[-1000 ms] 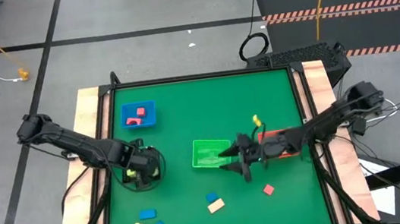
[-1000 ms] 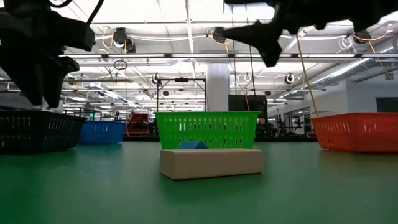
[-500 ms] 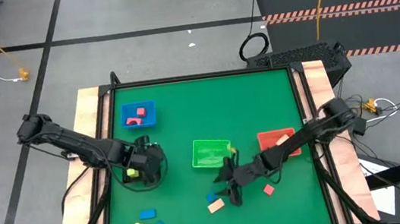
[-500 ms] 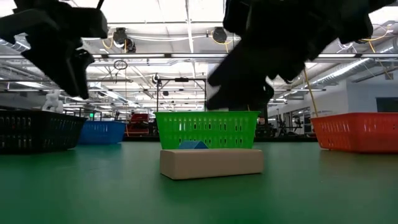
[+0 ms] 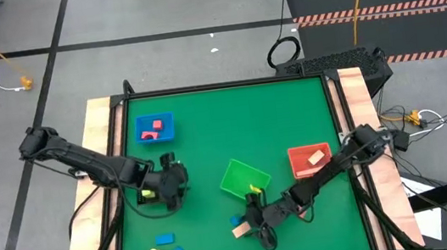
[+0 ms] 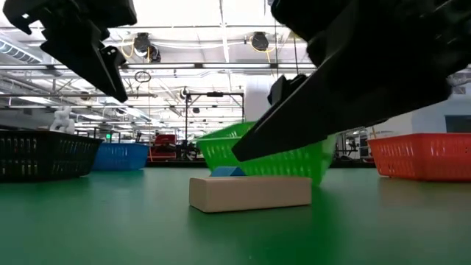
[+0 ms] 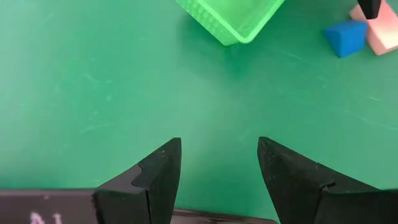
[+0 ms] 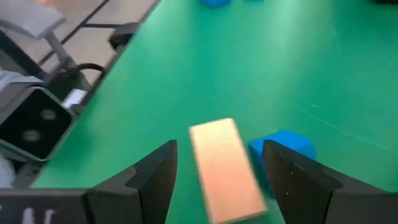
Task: Sort & place blocks by color
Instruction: Put the brown block into the orange basket
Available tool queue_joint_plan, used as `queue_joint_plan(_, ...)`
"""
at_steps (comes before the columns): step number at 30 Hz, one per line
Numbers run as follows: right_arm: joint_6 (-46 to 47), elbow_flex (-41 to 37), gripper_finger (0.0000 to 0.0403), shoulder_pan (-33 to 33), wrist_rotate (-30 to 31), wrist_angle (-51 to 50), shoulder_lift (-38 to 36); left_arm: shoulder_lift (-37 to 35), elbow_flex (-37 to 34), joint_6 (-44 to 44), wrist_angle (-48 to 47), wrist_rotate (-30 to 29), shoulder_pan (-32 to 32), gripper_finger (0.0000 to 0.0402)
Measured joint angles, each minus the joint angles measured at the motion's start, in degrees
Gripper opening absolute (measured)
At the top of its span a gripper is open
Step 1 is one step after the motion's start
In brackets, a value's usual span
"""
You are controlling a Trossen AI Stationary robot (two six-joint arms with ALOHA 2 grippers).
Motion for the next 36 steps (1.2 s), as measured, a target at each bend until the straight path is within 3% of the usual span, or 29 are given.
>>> queue_joint_plan(11, -1.0, 0.1, 0.0226, 2.9, 3.0, 3.0, -1.2, 0.0, 0.0, 0.0, 0.7, 0.0, -3.7, 0.0214)
queue_joint_plan(17, 7.0, 0.1, 0.0226, 6.0, 3.6, 1.4, -5.2, 0.0, 0.0, -1.8, 0.7, 0.0, -5.0, 0.0214)
queue_joint_plan(25, 16.6, 0.1, 0.0226, 11.3, 13.0, -9.2, -4.6, 0.0, 0.0, -3.2, 0.8, -1.5, -7.2, 0.0214)
queue_joint_plan(32, 15.0, 0.1, 0.0226, 11.0, 23.2, -20.5, -4.7, 0.0, 0.0, -3.3, 0.9, -2.9, -8.4, 0.0214)
queue_joint_plan(36, 13.4, 0.1, 0.0226, 9.2, 24.0, -23.0, -4.7, 0.0, 0.0, -3.3, 0.9, -2.9, -8.6, 0.0214)
